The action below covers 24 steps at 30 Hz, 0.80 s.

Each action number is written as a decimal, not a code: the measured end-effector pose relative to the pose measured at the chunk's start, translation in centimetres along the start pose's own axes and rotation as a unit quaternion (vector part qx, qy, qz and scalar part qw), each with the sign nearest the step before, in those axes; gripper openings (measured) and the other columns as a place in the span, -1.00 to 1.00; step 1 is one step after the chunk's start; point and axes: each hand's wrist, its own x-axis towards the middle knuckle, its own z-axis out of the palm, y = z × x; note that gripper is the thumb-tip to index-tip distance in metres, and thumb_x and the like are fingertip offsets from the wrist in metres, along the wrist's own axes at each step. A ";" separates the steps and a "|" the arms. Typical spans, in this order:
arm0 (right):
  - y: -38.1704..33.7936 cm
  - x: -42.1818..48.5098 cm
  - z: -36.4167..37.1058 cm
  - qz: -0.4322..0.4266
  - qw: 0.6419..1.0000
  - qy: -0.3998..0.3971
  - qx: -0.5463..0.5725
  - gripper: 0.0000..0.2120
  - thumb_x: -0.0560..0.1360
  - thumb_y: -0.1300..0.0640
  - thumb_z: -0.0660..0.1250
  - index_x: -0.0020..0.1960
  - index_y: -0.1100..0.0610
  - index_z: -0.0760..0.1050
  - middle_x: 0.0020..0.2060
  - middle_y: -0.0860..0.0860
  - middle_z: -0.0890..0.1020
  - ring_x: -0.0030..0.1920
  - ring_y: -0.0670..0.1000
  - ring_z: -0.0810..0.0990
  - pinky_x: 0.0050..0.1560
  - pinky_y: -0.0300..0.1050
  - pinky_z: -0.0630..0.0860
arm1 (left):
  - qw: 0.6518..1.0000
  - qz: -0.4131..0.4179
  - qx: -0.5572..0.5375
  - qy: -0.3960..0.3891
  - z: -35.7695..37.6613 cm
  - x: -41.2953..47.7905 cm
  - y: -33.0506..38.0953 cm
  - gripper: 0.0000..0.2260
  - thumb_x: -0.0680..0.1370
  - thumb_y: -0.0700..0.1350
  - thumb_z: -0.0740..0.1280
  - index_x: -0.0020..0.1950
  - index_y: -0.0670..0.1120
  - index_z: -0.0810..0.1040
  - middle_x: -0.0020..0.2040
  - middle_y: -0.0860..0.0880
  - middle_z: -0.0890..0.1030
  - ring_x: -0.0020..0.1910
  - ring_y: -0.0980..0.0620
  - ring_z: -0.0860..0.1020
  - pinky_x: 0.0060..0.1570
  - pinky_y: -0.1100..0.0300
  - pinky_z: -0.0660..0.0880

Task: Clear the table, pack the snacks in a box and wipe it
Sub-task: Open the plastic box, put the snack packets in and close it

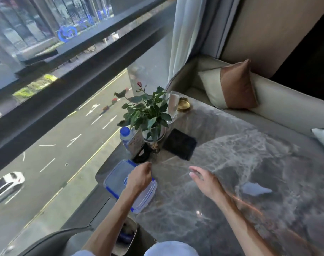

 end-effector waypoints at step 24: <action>-8.0 10.4 13.9 0.067 0.966 -0.246 -0.033 -0.46 0.55 -0.05 0.27 0.47 0.09 0.31 0.42 0.08 0.44 0.39 0.08 0.43 0.41 -0.02 0.37 | 0.900 -0.397 -0.108 0.144 0.9 0.9 -8.0 -0.41 0.40 -0.22 0.29 0.43 -0.20 0.26 0.39 -0.32 0.35 0.39 -0.31 0.28 0.36 -0.16 0.24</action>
